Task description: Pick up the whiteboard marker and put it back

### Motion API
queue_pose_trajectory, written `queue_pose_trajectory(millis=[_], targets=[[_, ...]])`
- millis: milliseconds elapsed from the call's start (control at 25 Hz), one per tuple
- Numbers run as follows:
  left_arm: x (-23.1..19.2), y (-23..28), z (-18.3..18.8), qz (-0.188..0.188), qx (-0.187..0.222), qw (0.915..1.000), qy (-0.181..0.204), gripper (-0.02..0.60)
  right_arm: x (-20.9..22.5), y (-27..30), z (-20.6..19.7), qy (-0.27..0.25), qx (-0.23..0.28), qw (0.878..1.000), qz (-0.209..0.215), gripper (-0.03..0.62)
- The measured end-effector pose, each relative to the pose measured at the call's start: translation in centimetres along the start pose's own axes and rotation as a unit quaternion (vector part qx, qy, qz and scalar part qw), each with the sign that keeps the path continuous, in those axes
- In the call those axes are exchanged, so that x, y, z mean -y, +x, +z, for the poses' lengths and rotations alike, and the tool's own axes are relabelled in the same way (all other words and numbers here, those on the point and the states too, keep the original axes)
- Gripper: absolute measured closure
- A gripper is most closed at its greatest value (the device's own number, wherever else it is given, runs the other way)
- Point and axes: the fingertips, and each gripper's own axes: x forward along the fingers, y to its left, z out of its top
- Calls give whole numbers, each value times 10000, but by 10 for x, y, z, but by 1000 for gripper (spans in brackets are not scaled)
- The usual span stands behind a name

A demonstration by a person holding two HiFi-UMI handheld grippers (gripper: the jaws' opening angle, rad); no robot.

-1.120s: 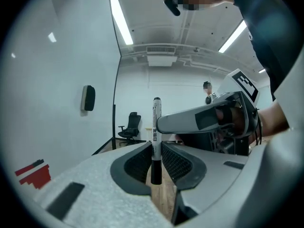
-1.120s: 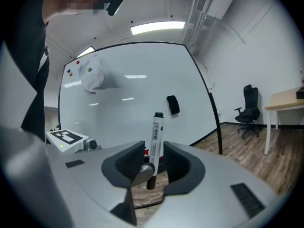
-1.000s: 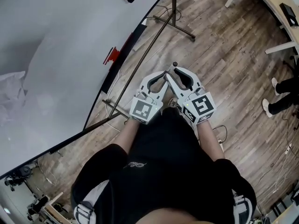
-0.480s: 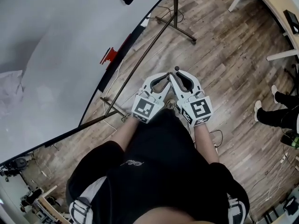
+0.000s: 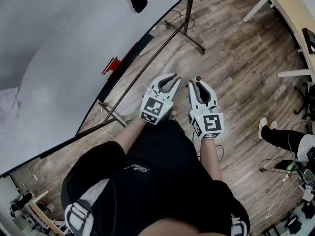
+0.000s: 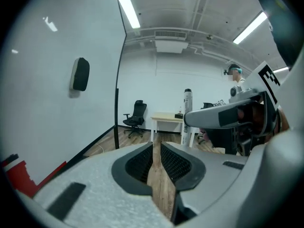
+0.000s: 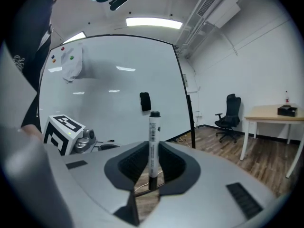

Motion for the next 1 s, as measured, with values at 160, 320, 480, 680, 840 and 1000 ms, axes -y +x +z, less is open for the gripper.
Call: queue_pose_trajectory(millis=[160,320,480,680,840,1000], targets=[[-26,24,13,129,60,9999,76,551,19,25,10,-4,-1,10000,-54,536],[-65,41,12,235,-66,9997,2,569,18,67,18,-92,-79,9999,55,536],[-98,54,25,333,-81,9994,-60,574,11,101,32,-364,-261,9988,212,536],[-142,64,36,499,59,9981,-365,574,13,142,37,-661,-580,9956,310,536],[-155,66,25,518,49,9968,-603,574,12,164,32,-731,-793,9932,437,536],[-170,69,22,649,-6,9963,-572,574,6,183,35,-781,-785,9917,652,536]])
